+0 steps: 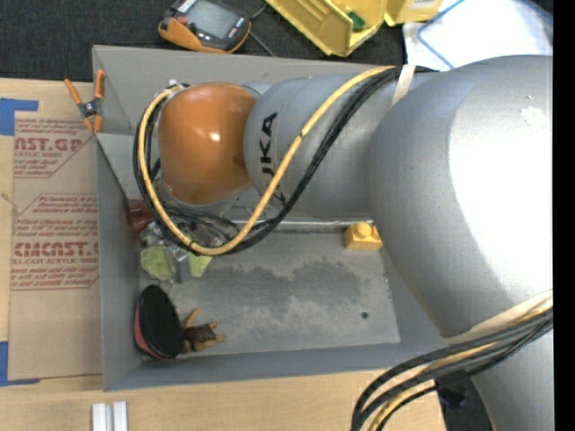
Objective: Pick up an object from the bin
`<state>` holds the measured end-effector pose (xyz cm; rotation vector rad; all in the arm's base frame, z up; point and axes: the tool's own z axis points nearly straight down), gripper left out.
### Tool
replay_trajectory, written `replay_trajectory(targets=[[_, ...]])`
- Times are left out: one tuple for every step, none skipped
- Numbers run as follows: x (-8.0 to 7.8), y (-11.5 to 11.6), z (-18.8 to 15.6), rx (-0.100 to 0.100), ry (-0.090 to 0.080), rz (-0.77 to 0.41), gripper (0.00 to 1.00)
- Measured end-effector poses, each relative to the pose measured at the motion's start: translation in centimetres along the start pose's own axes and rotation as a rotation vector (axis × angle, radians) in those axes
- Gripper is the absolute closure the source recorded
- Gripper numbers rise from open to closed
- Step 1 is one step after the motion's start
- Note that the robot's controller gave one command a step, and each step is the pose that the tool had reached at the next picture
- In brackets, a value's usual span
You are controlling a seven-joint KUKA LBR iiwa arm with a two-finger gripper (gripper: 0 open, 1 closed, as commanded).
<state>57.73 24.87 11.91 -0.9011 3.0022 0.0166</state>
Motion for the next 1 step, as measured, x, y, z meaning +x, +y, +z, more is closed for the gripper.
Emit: replay_trajectory(targets=[[-0.08,0.05,-3.39,-0.001,-0.002,0.000,1.00]])
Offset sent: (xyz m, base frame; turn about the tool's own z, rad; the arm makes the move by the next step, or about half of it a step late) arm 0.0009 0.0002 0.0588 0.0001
